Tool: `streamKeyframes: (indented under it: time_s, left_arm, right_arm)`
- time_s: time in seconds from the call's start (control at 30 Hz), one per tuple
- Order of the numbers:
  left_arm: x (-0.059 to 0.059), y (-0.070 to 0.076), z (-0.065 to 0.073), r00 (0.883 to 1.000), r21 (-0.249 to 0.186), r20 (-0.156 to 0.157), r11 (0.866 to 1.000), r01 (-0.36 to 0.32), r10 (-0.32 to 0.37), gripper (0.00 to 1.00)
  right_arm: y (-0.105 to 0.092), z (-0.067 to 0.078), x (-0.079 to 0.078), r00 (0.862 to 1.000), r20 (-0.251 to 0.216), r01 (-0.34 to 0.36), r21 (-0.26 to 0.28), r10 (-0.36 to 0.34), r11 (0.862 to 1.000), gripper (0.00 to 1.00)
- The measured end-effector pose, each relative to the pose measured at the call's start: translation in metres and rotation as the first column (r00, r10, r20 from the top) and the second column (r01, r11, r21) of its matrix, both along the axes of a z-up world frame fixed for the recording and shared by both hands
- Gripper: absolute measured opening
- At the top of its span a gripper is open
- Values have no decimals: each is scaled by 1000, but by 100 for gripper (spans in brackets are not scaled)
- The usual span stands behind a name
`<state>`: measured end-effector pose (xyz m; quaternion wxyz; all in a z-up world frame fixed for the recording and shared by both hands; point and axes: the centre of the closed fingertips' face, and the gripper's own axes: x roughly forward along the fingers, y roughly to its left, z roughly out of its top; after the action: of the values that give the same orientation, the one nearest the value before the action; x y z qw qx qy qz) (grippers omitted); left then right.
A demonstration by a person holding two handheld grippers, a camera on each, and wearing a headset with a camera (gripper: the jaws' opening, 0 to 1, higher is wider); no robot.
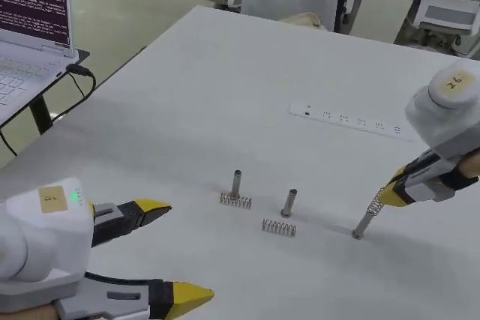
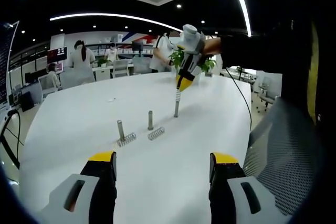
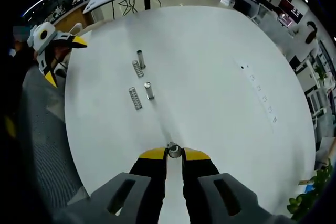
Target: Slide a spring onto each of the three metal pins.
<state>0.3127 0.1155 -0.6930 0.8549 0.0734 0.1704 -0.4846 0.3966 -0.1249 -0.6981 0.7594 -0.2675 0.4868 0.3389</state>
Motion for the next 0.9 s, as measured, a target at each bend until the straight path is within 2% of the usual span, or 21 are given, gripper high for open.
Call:
streamKeyframes:
  time_s: [0.27,0.73,0.9]
  left_arm:
    - [0,0,-2,1000,5,-5,1000,-2,2,68]
    - [1,2,-4,1000,13,-12,1000,-8,8,67]
    - [2,2,-5,1000,14,-15,1000,-11,12,67]
  right_arm:
    - [1,-9,0,1000,-18,2,6,-2,1000,8]
    - [1,-45,0,998,-51,27,9,-26,1000,8]
    - [1,-54,-1,998,-55,26,3,-25,1000,8]
